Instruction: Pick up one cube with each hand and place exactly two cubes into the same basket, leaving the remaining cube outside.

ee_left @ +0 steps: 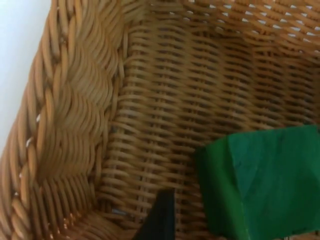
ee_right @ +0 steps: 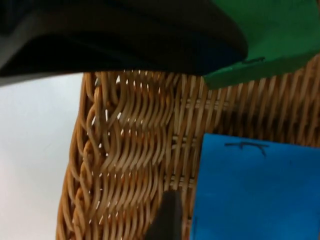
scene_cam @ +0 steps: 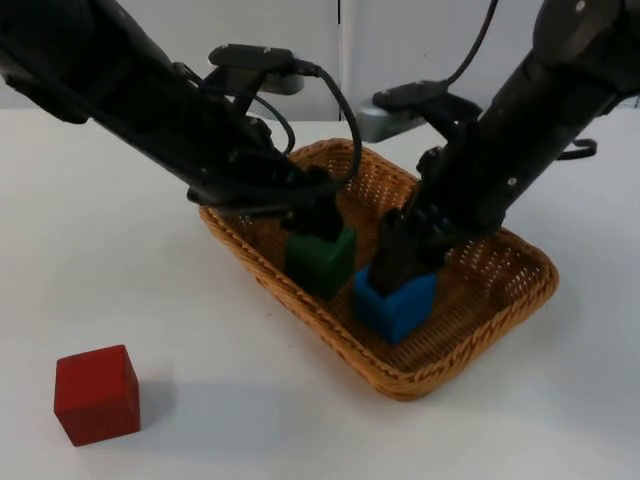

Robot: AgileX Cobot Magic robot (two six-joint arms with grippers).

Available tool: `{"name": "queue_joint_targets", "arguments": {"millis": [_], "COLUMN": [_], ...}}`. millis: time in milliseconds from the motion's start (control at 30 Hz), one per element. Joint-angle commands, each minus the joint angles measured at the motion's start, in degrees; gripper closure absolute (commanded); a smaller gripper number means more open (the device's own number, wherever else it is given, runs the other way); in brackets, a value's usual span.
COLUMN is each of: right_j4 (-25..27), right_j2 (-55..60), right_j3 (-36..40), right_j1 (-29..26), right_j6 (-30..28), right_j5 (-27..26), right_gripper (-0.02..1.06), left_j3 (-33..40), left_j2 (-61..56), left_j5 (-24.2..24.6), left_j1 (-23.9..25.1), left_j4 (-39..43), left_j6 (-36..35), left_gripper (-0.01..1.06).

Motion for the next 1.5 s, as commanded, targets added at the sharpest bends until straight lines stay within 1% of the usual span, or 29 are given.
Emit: {"name": "queue_joint_targets", "arguments": {"millis": [0, 233, 267, 400, 433, 600, 767, 933, 1033, 1200, 1333, 1367, 1467], "right_j4": [-1.58, -2.59, -2.59, -2.59, -2.59, -2.59, -2.49, -2.49, -2.49, -2.49, -2.49, -2.49, -2.49], "right_j2": [-2.54, -9.05, -10.54, -16.74, -16.74, -24.2, -28.67, -32.94, -34.54, -37.98, -38.77, -39.3, -41.45], "right_j3": [-0.09, -0.09, -0.09, -0.09, -0.09, -0.09, -0.09, 0.03, 0.03, 0.11, 0.11, 0.57, 3.78], "right_j1": [0.3, 0.3, 0.3, 0.3, 0.3, 0.3, 0.3, 0.3, 0.3, 0.3, 0.3, 0.3, 0.3], "right_j6": [-0.41, -0.41, -0.41, 1.04, 1.04, 2.61, 2.76, 5.22, 5.35, 5.58, 5.58, 5.86, 6.0], "right_j5": [0.38, 0.47, 0.47, 0.84, 0.84, 1.95, 2.89, 3.29, 4.26, 7.66, 9.03, 9.15, 7.09], "right_gripper": [0.28, 0.28, 0.28, 0.28, 0.28, 0.28, 0.28, 0.28, 0.28, 0.28, 0.28, 0.28, 0.28], "left_j3": [-0.32, -0.32, -0.32, -0.32, -0.32, -0.22, -0.22, -0.22, -0.22, -0.22, -0.22, -0.22, 0.28], "left_j2": [-2.75, -9.68, -12.63, -20.84, -20.84, -29.44, -33.44, -36.48, -37.93, -41.99, -43.81, -44.37, -46.48], "left_j5": [0.42, 0.66, 0.93, 3.69, 3.69, 7.48, 9.4, 11.28, 12.44, 17.0, 18.79, 19.59, 20.83], "left_j1": [-0.34, -0.34, -0.34, -0.34, -0.34, -0.34, -0.34, -0.34, -0.34, -0.34, -0.34, -0.34, -0.34], "left_j4": [-1.18, 0.02, 0.47, 3.76, 3.76, 4.67, 4.71, 6.76, 7.27, 7.52, 9.01, 9.96, 12.44], "left_j6": [0.25, 0.25, 0.25, 0.09, 0.09, -0.31, -2.2, -5.25, -6.38, -6.61, -8.27, -9.26, -11.52], "left_gripper": [0.21, 0.21, 0.21, 0.21, 0.21, 0.21, 0.21, 0.21, 0.21, 0.21, 0.21, 0.21, 0.21]}}
